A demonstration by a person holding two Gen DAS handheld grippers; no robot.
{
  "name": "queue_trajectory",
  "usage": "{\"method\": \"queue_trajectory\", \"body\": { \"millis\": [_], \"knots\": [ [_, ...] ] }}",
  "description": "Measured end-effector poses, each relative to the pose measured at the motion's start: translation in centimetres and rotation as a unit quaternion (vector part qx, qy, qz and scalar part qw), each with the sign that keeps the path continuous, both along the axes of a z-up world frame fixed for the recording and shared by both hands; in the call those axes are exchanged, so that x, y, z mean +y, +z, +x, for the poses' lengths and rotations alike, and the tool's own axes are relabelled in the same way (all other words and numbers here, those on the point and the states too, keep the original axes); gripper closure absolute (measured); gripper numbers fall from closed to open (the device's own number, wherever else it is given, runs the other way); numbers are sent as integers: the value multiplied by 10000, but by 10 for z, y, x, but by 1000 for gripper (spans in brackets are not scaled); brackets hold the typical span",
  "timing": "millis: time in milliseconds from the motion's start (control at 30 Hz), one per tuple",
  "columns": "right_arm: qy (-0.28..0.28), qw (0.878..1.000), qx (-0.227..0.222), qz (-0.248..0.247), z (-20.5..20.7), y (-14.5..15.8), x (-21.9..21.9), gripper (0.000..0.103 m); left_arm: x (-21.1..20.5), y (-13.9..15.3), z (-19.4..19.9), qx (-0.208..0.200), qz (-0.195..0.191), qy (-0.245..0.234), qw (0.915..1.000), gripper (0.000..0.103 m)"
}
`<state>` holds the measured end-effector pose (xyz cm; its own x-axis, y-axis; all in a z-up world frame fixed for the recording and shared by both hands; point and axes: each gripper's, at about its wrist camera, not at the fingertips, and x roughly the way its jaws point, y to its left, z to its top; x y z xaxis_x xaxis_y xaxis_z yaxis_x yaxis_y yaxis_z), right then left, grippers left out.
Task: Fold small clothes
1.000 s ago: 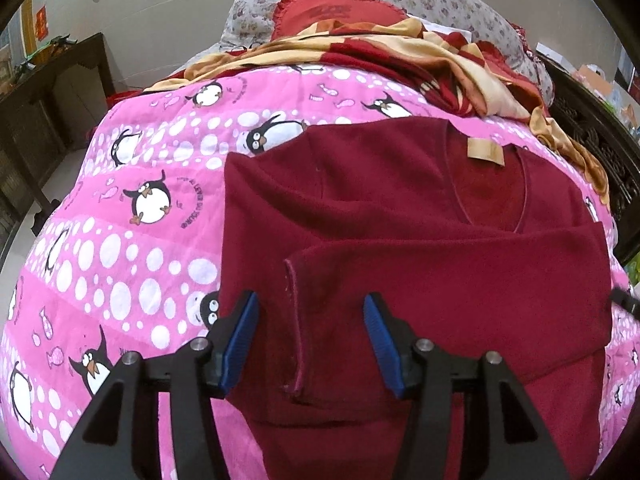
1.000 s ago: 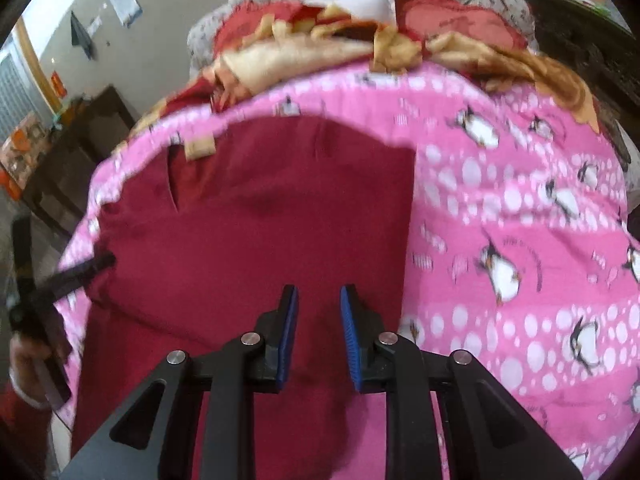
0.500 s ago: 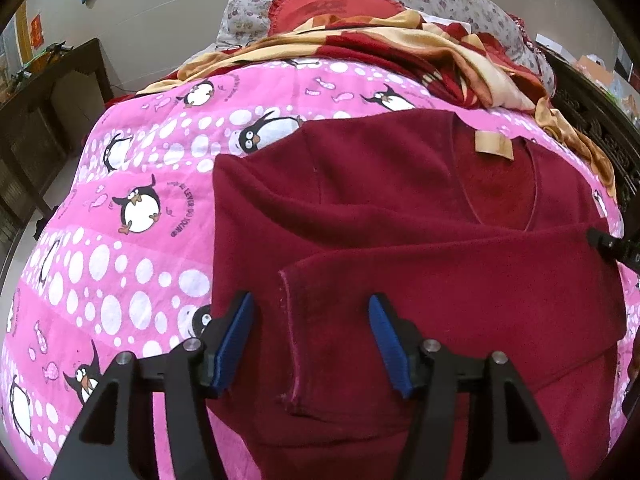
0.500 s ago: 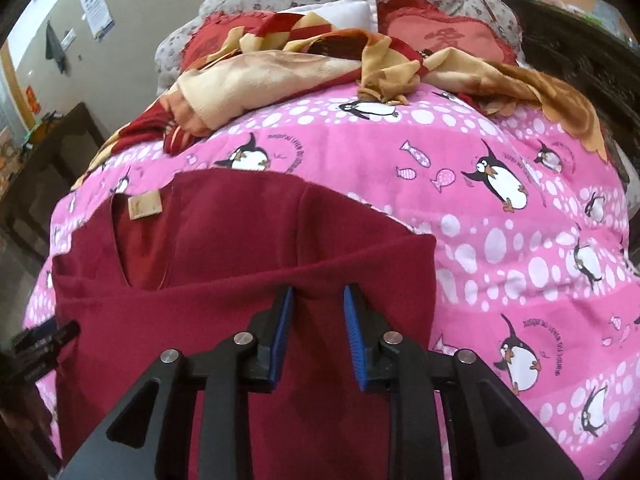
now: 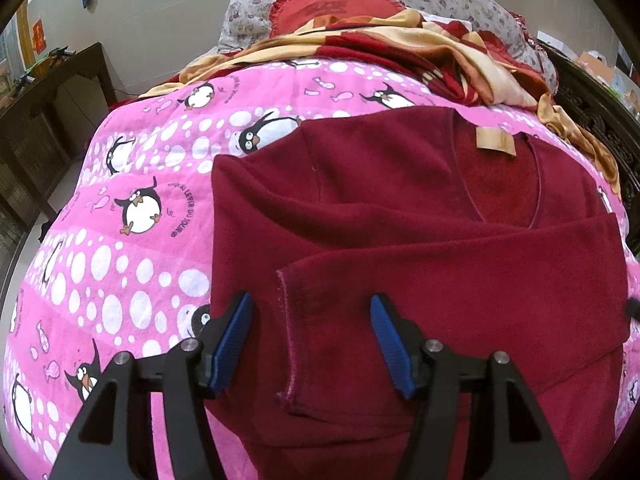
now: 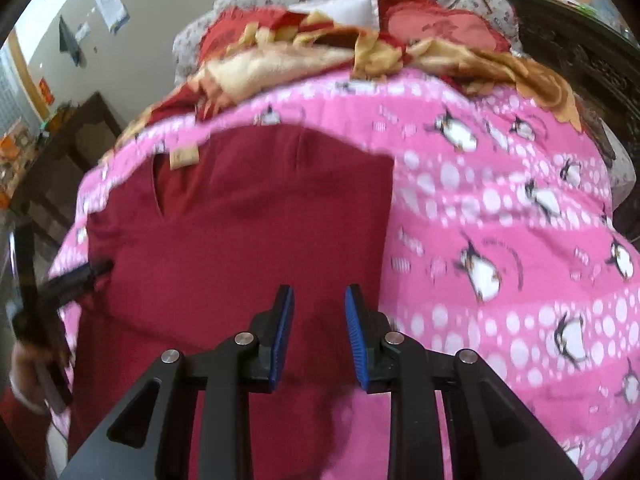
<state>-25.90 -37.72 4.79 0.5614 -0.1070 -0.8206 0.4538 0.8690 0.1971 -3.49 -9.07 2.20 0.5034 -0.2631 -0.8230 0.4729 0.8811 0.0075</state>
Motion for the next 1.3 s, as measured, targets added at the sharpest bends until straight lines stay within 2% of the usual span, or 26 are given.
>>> {"method": "queue_trajectory", "body": {
  "millis": [100,200,267,367,433,567,633,700,800,867,1000,1067,1167,1233,1300],
  "knots": [
    [-14,9997,260,-21,2,-20,1,70,-1,0,-2,-28,30,19,10000,37],
    [30,9994,282,-184,6,-21,3,70,-1,2,-3,-9,63,12,10000,37],
    [-12,9995,284,-115,5,-17,1,70,1,5,-6,26,99,-9,9999,37],
    [-55,9999,128,48,-7,-8,0,69,6,11,-13,61,63,-53,9999,37],
    [-101,9998,43,157,-16,-3,0,64,14,17,-20,86,-48,-102,9999,37],
    [-327,9984,123,440,-30,-11,-5,60,33,24,-39,221,-192,-95,9995,35],
    [-455,9960,98,760,-39,-13,-8,60,44,27,-49,301,-240,-104,9992,35],
    [-355,9940,-20,1031,-50,-11,-4,60,57,29,-61,353,-276,-137,9989,33],
    [-87,9929,-33,1190,-72,-3,5,60,74,31,-77,414,-272,-184,9986,32],
    [59,9930,30,1177,-89,5,9,60,85,32,-85,472,-310,-221,9982,31],
    [329,9965,298,710,-129,28,16,58,109,33,-107,648,-409,-333,9965,29],
    [375,9964,212,727,-146,34,19,51,117,31,-117,680,-399,-342,9963,29],
    [266,9926,-65,1183,-152,20,28,48,129,25,-128,833,-467,-297,9950,28],
    [295,9891,-58,1442,-144,-1,40,48,135,19,-133,989,-494,-222,9936,28],
    [346,9881,-33,1496,-136,-17,49,49,141,16,-139,1066,-522,-179,9928,28]
  ]
}}
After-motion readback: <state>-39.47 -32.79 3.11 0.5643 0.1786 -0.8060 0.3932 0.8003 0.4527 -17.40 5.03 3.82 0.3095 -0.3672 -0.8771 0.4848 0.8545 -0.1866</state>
